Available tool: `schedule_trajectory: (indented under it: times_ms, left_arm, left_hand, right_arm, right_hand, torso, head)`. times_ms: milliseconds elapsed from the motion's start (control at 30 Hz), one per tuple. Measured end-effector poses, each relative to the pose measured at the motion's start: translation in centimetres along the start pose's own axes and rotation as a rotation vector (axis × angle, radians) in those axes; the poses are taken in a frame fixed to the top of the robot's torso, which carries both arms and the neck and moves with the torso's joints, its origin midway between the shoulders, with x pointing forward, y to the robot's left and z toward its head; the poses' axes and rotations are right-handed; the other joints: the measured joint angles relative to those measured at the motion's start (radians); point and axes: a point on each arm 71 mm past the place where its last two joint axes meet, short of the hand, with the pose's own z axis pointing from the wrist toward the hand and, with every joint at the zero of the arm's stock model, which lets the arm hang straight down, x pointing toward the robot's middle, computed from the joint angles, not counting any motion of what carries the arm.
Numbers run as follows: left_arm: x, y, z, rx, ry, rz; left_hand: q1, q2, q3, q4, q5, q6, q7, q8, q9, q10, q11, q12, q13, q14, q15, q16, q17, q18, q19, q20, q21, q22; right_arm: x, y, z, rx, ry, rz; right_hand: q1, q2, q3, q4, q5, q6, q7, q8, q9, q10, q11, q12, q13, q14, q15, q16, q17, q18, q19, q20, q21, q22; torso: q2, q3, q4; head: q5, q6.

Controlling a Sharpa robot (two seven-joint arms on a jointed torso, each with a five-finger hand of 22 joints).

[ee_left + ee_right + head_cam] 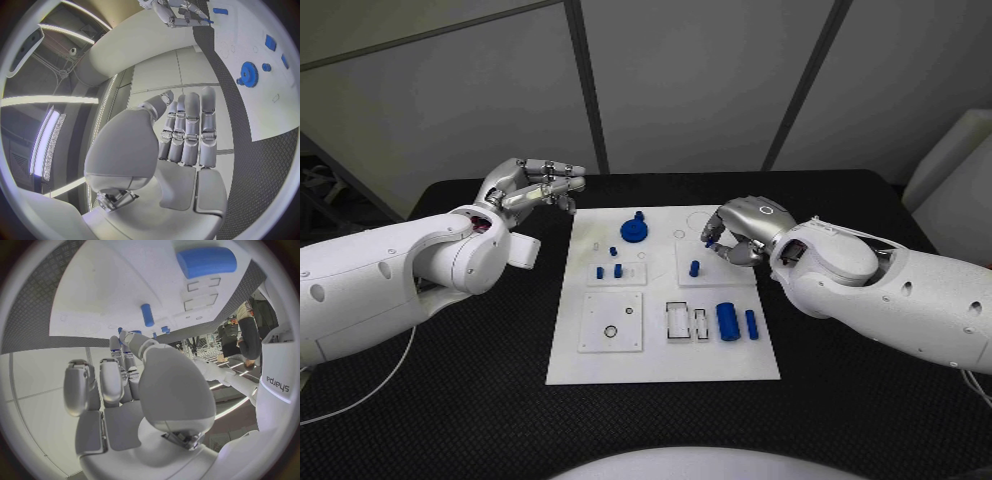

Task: Assemble the parts on the task board

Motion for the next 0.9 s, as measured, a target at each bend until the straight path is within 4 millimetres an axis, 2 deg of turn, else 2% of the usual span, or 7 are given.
schedule_trajectory:
  times_ms: [233,533,667,900]
  left_arm:
    - [0.3,0.0,0.2,0.000,0.006,-0.003]
    - [0.7,0.1,0.4,0.001,0.014,-0.007]
    - [1.0,0.1,0.5,0.001,0.020,-0.010]
    - [1.5,0.1,0.8,0.003,0.032,-0.015]
  left_hand:
    - [0.000,0.000,0.000,0.000,0.000,0.000,0.000,0.000,0.000,0.000,0.000,0.000,0.000,0.000,0.000,0.000,0.000,0.000,0.000,0.000,0.000,0.000]
    - [0.000,0.000,0.000,0.000,0.000,0.000,0.000,0.000,0.000,0.000,0.000,0.000,0.000,0.000,0.000,0.000,0.000,0.000,0.000,0.000,0.000,-0.001]
    - [-0.005,0.005,-0.001,0.001,0.000,-0.004,0.004,0.000,0.000,-0.001,0.001,0.007,0.000,0.000,0.000,-0.004,-0.003,0.000,0.000,0.000,-0.001,-0.002]
    - [-0.005,0.005,-0.003,0.003,0.000,-0.004,0.004,0.000,0.000,-0.004,0.003,0.007,0.001,0.000,0.000,-0.004,-0.004,0.000,0.000,0.000,-0.004,-0.002]
  right_arm:
    - [-0.6,3.3,0.1,-0.077,-0.030,0.055]
    - [-0.6,7.4,1.7,-0.161,-0.040,0.115]
    - [-0.1,8.6,2.3,-0.179,-0.032,0.138]
    - [2.1,10.4,2.2,-0.206,0.014,0.191]
  right_hand:
    - [-0.002,0.000,0.000,0.000,0.000,0.000,0.000,-0.002,0.001,0.005,-0.005,-0.002,-0.001,0.000,0.000,0.000,0.000,0.000,0.000,0.000,0.000,0.000]
    - [-0.002,0.000,-0.001,0.001,0.000,0.000,0.000,0.000,0.001,0.009,-0.009,-0.002,0.000,0.000,0.000,0.000,0.000,0.000,0.007,0.000,0.000,0.000]
    - [-0.005,-0.003,-0.001,0.001,0.000,0.000,0.000,0.000,0.001,0.009,-0.009,-0.002,0.000,0.000,0.000,0.000,-0.004,0.000,0.007,0.000,0.000,0.000]
    - [-0.005,-0.003,-0.001,0.001,0.000,0.000,0.000,0.000,0.001,0.009,-0.009,-0.002,0.000,0.000,0.000,0.000,-0.006,0.000,0.007,0.000,0.000,0.000]
  torso:
    - [0.001,-0.0001,0.0006]
    - [0.001,-0.0014,0.0012]
    - [0.002,-0.0017,0.0017]
    - [0.002,-0.0020,0.0023]
  head:
    - [0.013,0.002]
    - [0.040,-0.004]
    - [0.051,-0.007]
    - [0.069,-0.017]
